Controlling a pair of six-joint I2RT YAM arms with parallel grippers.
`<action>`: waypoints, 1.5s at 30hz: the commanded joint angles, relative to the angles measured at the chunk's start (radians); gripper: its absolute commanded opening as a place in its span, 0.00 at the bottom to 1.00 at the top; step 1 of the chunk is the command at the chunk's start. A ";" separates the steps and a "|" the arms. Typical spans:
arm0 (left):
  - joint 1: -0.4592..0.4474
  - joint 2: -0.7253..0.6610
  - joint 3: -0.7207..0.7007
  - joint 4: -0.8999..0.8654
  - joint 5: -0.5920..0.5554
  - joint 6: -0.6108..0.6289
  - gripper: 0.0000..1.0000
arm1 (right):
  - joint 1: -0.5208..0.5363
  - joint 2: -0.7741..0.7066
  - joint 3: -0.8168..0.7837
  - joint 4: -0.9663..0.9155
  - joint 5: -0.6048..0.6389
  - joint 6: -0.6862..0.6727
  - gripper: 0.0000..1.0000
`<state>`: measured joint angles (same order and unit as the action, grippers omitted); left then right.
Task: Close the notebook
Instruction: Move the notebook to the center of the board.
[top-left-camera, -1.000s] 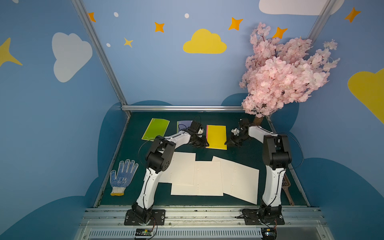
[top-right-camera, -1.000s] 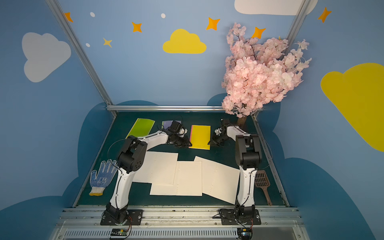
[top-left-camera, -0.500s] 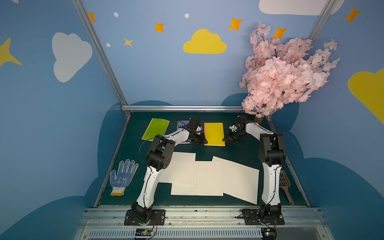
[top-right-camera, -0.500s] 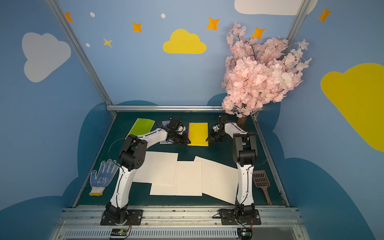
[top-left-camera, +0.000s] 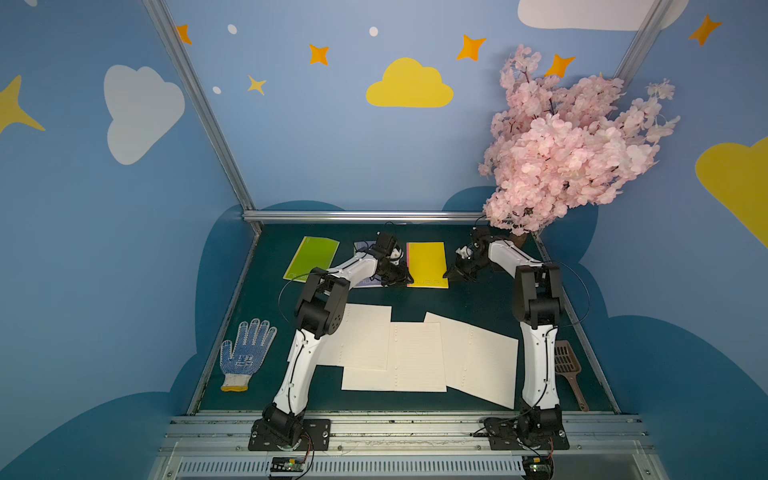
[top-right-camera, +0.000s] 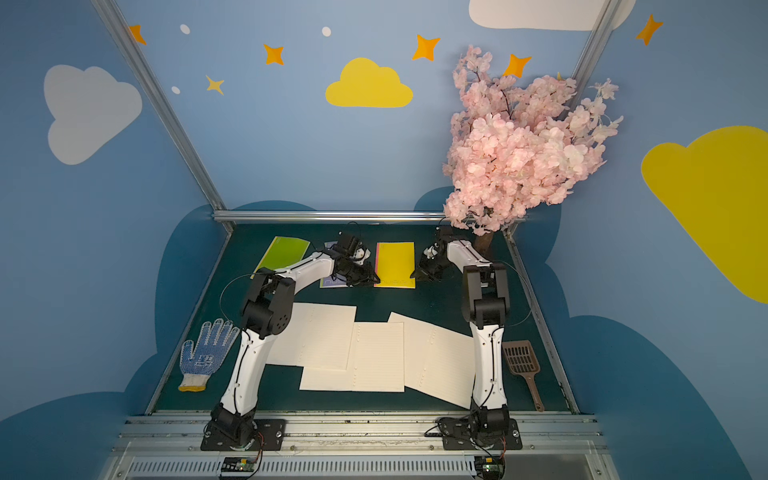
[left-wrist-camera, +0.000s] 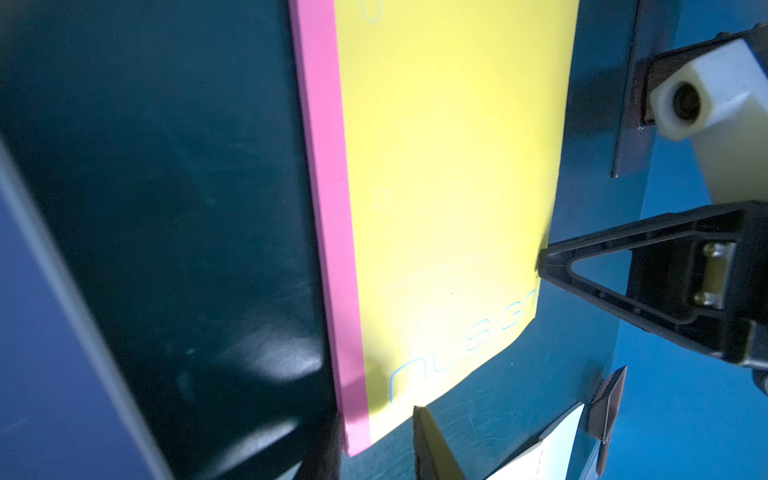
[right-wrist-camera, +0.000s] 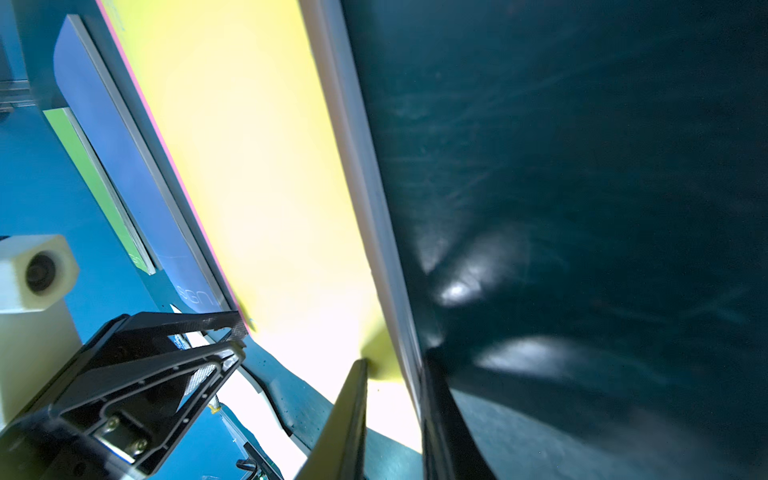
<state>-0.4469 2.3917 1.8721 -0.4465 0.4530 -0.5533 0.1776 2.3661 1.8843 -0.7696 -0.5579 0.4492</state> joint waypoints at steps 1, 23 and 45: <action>0.004 0.028 0.030 -0.031 0.016 0.023 0.32 | 0.020 0.037 0.014 -0.020 0.010 0.005 0.23; 0.020 -0.155 -0.070 -0.043 -0.065 0.068 0.39 | 0.003 -0.156 -0.089 0.024 0.090 0.016 0.25; 0.053 -0.617 -0.597 -0.017 -0.191 0.021 0.40 | 0.157 -0.438 -0.455 0.151 0.046 0.055 0.27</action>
<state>-0.4034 1.8168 1.3014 -0.4324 0.2825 -0.5240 0.3058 1.9671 1.4555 -0.6456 -0.4961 0.4862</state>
